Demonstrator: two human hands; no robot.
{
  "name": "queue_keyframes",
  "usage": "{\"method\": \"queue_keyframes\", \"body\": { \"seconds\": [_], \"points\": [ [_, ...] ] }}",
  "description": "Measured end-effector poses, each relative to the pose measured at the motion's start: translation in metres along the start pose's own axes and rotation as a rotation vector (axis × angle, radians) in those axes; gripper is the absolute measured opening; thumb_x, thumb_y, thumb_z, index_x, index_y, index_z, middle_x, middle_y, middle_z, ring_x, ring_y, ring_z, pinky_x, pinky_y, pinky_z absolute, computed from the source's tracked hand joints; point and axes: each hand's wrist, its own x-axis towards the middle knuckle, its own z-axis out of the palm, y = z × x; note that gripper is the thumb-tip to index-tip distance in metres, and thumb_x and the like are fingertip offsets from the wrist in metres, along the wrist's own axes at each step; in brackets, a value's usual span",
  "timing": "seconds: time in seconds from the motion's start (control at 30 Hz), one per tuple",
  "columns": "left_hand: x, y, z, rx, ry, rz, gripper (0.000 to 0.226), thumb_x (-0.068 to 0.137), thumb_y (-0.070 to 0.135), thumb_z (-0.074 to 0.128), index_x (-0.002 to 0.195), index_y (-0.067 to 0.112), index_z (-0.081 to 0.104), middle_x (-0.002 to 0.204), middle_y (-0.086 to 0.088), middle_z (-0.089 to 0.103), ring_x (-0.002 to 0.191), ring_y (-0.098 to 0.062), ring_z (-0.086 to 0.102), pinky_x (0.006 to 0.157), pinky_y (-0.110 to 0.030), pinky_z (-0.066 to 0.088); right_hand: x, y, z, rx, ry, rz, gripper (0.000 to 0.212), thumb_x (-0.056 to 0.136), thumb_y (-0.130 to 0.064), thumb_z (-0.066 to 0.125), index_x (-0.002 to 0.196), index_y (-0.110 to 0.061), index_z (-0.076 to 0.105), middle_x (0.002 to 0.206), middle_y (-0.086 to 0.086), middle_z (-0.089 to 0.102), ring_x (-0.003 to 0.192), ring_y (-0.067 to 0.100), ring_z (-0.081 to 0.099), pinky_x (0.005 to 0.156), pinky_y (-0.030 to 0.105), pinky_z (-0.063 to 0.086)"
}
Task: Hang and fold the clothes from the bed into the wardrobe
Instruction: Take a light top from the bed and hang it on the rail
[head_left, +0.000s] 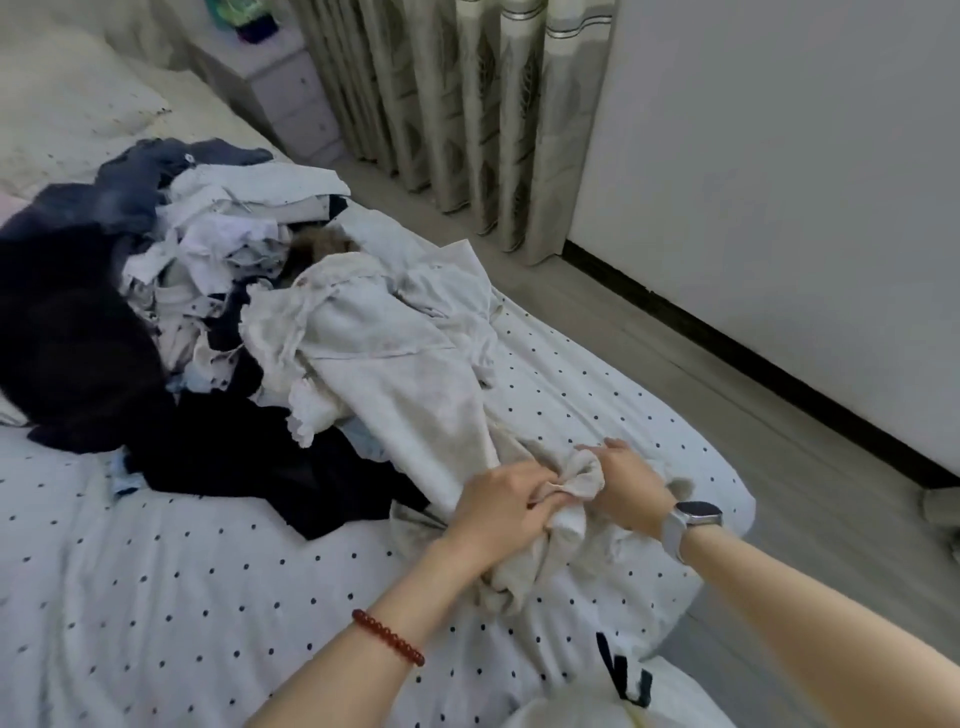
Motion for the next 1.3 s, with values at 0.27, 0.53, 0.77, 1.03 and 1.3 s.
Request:
{"method": "queue_keyframes", "body": {
  "seconds": [0.27,0.53,0.77,1.03,1.3],
  "points": [
    [0.004,-0.055,-0.023,0.452,-0.233,-0.172,0.064,0.094,0.048,0.04,0.149,0.028,0.013,0.157,0.005,0.003,0.144,-0.019,-0.006,0.117,-0.047,0.001,-0.044,0.077,-0.015,-0.109,0.264,0.627,0.047,0.084,-0.009,0.044,0.128,-0.023,0.047,0.127,0.004,0.056,0.12,0.025,0.048,0.103,0.041,0.027],
    [0.047,-0.06,-0.002,0.817,-0.282,-0.209,0.073,0.092,0.015,0.049,0.149,0.028,0.005,0.158,-0.004,-0.007,0.143,-0.033,-0.014,0.109,-0.062,-0.005,-0.03,0.02,0.018,-0.003,0.023,0.233,0.07,0.094,-0.035,0.042,0.149,-0.022,0.001,0.157,-0.001,0.01,0.143,0.018,0.013,0.116,0.038,0.016],
    [0.063,-0.059,-0.025,0.465,-0.1,-0.224,0.029,0.095,0.005,0.032,0.118,0.015,0.048,0.1,-0.012,0.065,0.096,-0.033,0.058,0.085,-0.04,0.041,-0.014,0.014,0.032,0.029,-0.062,0.481,0.056,0.09,-0.01,0.04,0.142,-0.015,0.022,0.125,0.012,0.053,0.11,0.031,0.054,0.091,0.04,0.042],
    [0.088,0.039,-0.095,-0.062,0.237,0.041,0.016,0.097,0.014,0.044,0.098,0.005,0.059,0.069,0.0,0.053,0.066,-0.022,0.048,0.06,-0.028,0.03,-0.017,0.028,-0.103,0.179,0.546,0.532,0.038,0.086,-0.004,0.04,0.122,-0.014,0.044,0.109,0.015,0.061,0.097,0.038,0.057,0.071,0.036,0.037],
    [0.135,0.063,-0.104,0.172,0.44,-0.117,0.029,0.094,0.013,0.045,0.121,0.014,0.054,0.117,-0.009,0.054,0.11,-0.027,0.047,0.087,-0.035,0.036,-0.009,0.054,-0.158,-0.115,0.572,0.7,0.08,0.084,-0.011,0.052,0.148,-0.021,0.005,0.144,0.012,0.023,0.131,0.029,0.028,0.106,0.054,0.022]
  ]
}}
